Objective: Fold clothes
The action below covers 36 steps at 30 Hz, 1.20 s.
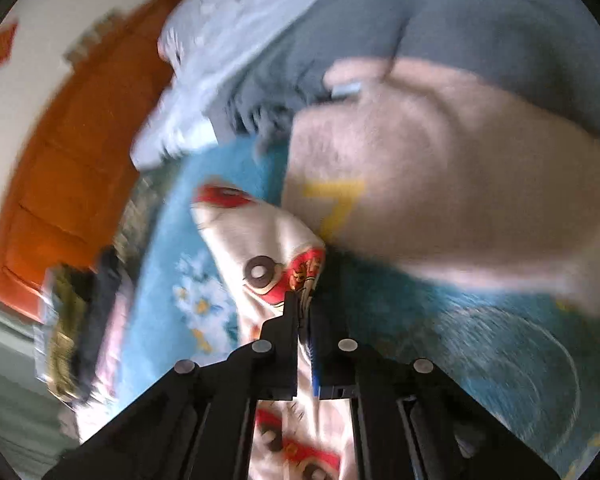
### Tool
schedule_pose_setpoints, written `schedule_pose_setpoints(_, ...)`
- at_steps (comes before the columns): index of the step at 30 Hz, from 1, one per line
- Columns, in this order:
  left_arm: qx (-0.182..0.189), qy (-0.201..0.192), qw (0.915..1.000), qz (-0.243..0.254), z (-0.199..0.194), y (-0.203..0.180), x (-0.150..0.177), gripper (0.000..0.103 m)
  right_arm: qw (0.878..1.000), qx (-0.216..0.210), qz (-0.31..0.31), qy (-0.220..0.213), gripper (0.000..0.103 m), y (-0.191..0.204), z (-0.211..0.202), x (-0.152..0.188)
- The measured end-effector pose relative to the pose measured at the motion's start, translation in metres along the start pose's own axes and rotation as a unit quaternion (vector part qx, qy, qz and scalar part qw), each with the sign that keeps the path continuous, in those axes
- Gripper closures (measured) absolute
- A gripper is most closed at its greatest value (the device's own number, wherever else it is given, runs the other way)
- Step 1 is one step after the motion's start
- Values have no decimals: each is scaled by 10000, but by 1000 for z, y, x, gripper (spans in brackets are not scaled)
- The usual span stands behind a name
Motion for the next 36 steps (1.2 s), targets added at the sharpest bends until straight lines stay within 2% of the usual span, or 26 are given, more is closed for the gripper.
schedule_pose_setpoints(5, -3, 10, 10000, -82, -2, 1, 3, 53, 9941, -466, 214, -961, 99, -19, -110, 3)
schedule_pose_setpoints(9, -111, -9, 9999, -48, -1, -1, 5, 52, 9845, -134, 185, -1736, 99, -51, -207, 34)
schedule_pose_setpoints(11, -145, 2, 9999, -37, -1, -2, 6, 51, 9808, 63, 340, -1917, 99, -73, -240, 60)
schedule_pose_setpoints(15, -196, 60, 9998, -27, -6, -4, 3, 47, 9809, 406, 746, -1747, 99, -113, -257, 105)
schedule_pose_setpoints(19, -309, -88, 9994, 85, -13, -9, -8, 44, 9780, 748, 1150, -1572, 99, -153, -274, 151)
schedule_pose_setpoints(22, -537, -209, 9982, 187, -14, -11, -19, 41, 9744, 978, 1422, -1441, 99, -180, -285, 184)
schedule_pose_setpoints(24, -789, -253, 9957, 416, -9, -11, -27, 41, 9759, 956, 1400, -1373, 99, -180, -285, 193)
schedule_pose_setpoints(28, -1308, -199, 9888, 698, 12, -3, -38, 41, 9810, 873, 1115, -1324, 96, -169, -294, 192)
schedule_pose_setpoints(31, -1478, -66, 9860, 765, 26, 1, -39, 41, 9823, 925, 861, -1380, 96, -160, -307, 185)
schedule_pose_setpoints(33, -1530, -116, 9838, 929, 29, -4, -38, 40, 9818, 930, 750, -1478, 96, -155, -316, 178)
schedule_pose_setpoints(35, -1452, -60, 9841, 1024, 34, -12, -34, 40, 9829, 911, 628, -1470, 86, -152, -314, 164)
schedule_pose_setpoints(36, -1456, -48, 9832, 1095, 35, -15, -32, 40, 9839, 922, 584, -1418, 68, -151, -309, 158)
Point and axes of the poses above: each gripper's, at about its wrist camera, not at the fingertips, and z roughly the way its jaws point, y to its left, x to its underside, the point moved 7 cm from there along z, roughly the way its jaws point, and after that the axes turned 4 degrees about -y, right-handed, at the moved point
